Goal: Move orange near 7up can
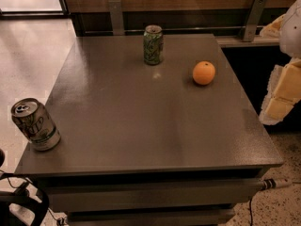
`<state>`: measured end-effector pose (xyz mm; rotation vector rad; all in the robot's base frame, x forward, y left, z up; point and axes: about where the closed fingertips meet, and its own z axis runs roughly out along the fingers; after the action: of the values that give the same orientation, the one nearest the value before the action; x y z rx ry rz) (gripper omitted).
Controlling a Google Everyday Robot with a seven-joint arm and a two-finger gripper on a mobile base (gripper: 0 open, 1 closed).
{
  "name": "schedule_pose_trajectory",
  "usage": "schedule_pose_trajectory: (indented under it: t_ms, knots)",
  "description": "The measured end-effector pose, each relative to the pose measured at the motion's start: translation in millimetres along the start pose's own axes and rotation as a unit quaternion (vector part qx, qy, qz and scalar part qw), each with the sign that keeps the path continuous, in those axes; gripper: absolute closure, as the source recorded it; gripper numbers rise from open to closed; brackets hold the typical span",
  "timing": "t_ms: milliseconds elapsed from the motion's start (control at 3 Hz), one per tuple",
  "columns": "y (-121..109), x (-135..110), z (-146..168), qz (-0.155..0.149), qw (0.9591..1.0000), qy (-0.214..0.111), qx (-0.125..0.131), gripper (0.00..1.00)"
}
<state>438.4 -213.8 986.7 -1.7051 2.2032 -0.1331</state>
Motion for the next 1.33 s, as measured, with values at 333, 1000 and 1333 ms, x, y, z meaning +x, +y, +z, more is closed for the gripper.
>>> schedule_pose_trajectory:
  t_ms: [333, 1000, 1333]
  knots:
    - [0.0, 0.0, 0.0, 0.0, 1.0, 0.0, 0.0, 0.0]
    - [-39.3, 24.7, 18.9, 0.093, 0.993, -0.064, 0.034, 0.0]
    - [-66.5, 41.9, 47.6, 0.155, 0.9804, -0.11, 0.052, 0.0]
